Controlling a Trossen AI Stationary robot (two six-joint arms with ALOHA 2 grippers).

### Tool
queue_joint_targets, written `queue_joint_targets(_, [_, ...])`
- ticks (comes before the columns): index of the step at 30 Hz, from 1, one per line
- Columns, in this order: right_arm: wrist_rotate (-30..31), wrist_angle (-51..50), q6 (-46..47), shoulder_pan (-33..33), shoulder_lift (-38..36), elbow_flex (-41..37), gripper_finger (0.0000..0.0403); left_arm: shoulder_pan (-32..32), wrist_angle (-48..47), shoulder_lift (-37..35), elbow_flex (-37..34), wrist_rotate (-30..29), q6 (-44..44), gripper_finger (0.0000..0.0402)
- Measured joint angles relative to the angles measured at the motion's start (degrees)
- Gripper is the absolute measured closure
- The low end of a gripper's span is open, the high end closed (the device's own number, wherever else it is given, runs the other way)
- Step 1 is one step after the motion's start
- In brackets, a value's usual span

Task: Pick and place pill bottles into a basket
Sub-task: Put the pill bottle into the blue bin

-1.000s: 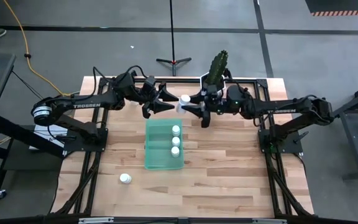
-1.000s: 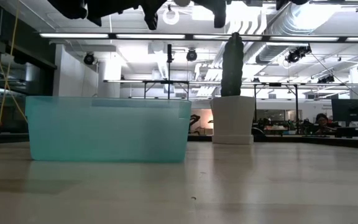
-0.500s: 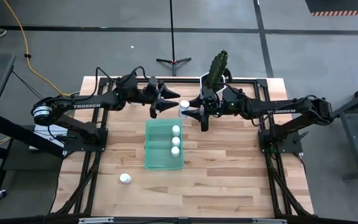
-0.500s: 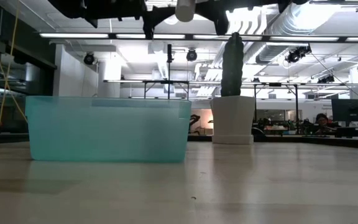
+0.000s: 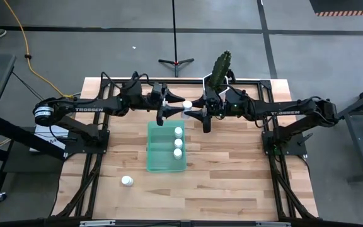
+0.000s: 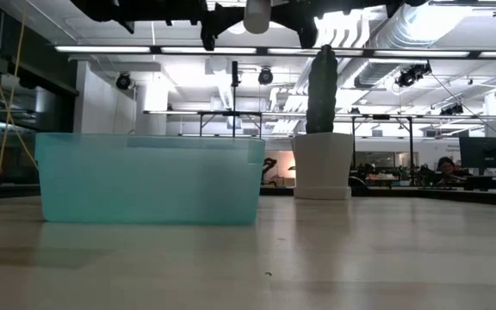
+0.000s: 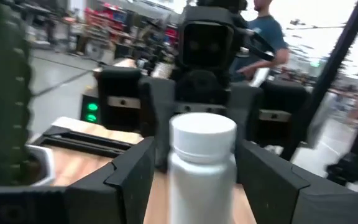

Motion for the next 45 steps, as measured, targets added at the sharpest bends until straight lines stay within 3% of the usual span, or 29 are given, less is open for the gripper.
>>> queue_joint_targets(21, [-0.33,-0.73,-0.41,0.02,0.02,0.0,0.0245,-0.87,2.42,5.35,3.97,0.23,-2.97,0.0147])
queue_joint_targets(37, [-0.35,-0.72,-0.39,0.02,0.07,0.0,0.0245,-0.87,-1.35,5.31,4.81,1.33,-1.9,0.0148])
queue_joint_targets(45, [-0.15,-0.83,-0.29,0.02,0.09,-0.02,0.0245,-0.87,-2.33,5.25,4.83,1.44,-1.71,0.0204])
